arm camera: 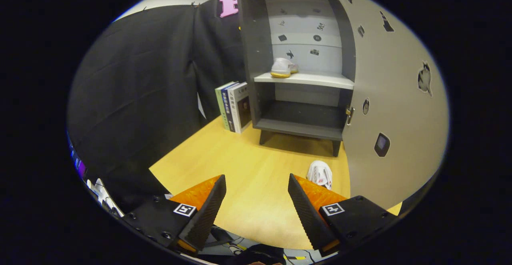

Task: Open the shoe cabinet door, grab the shoes and put them into the shoe cabinet, then close the shoe cabinet door.

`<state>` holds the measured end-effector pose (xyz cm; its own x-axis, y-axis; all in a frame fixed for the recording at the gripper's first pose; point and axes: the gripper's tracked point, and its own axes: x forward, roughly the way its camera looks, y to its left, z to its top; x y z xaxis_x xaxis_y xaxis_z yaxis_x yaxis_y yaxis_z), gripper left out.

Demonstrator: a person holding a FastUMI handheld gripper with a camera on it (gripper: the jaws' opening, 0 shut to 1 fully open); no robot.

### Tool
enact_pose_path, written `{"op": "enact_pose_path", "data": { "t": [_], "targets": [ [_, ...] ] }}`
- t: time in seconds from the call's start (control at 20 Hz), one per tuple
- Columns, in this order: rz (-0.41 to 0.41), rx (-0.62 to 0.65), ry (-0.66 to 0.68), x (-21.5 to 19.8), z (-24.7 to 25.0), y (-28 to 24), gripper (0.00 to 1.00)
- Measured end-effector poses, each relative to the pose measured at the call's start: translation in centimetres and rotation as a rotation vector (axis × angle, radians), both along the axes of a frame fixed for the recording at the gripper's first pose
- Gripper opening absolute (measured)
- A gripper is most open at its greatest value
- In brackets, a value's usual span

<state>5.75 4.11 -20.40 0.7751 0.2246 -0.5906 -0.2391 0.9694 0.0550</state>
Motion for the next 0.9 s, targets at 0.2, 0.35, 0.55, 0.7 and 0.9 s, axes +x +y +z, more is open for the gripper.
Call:
{"op": "enact_pose_path", "data": {
  "t": [0.2,0.35,0.55,0.7,0.9],
  "targets": [
    [-0.115,-0.031,0.165,2.8,-6.2,-3.6,0.98],
    [-0.156,-0.073,0.277,3.8,-11.2,-5.7,0.98],
    [-0.158,-0.134,0.353,5.7,-16.2,-7.3,0.98],
    [-0.160,-0.159,0.368,7.5,-18.5,-8.0,0.98],
    [-0.172,-0.175,0.347,9.9,-20.1,-8.5,0.98]
  ]
}}
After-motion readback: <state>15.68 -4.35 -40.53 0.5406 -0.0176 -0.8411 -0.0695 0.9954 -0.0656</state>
